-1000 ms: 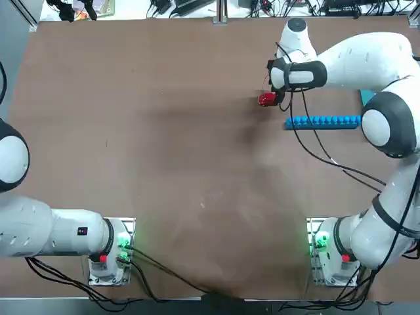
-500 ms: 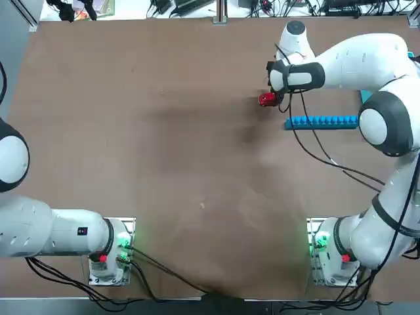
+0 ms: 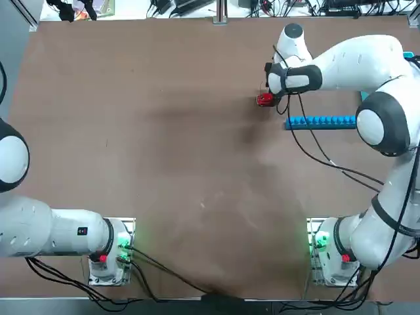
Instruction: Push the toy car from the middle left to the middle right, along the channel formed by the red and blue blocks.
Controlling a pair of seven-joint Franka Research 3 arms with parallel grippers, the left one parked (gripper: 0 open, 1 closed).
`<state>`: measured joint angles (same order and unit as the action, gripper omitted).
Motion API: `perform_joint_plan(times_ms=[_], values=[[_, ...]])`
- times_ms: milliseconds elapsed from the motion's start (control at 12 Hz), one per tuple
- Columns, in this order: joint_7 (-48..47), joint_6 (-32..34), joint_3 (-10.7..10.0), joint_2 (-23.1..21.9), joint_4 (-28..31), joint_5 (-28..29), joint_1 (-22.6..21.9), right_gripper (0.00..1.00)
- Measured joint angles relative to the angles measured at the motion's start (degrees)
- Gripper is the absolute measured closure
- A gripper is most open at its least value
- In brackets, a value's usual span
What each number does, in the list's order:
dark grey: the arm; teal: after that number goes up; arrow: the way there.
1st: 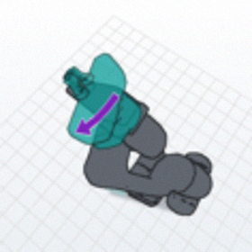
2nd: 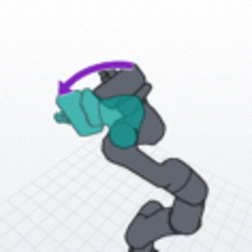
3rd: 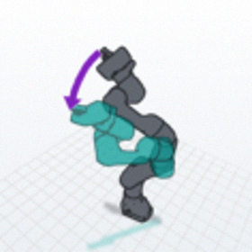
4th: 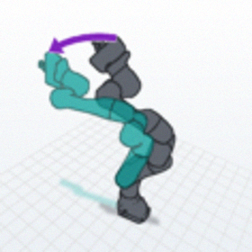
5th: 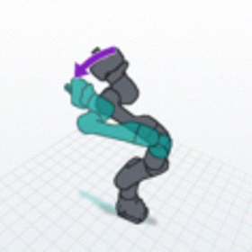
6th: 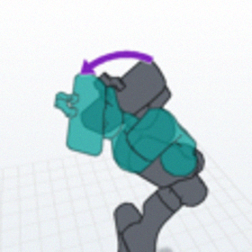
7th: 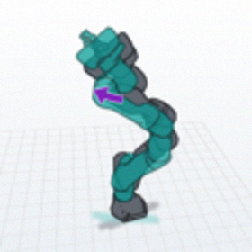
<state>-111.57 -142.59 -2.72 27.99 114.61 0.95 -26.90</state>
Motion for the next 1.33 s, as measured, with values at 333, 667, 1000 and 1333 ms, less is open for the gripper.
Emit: perform_joint_plan(times_ms=[333, 667, 1000, 1333], values=[[-0.1, -0.6, 0.0, 0.2, 0.0, 0.0, -0.5, 0.44], [-0.3, -1.7, 0.0, 0.5, 0.0, 0.0, -1.3, 0.44], [-0.8, -2.5, 0.0, 0.8, -0.1, 0.0, -1.7, 0.48], [-1.5, -2.5, 0.0, 1.2, -0.7, 0.0, -2.2, 0.51]])
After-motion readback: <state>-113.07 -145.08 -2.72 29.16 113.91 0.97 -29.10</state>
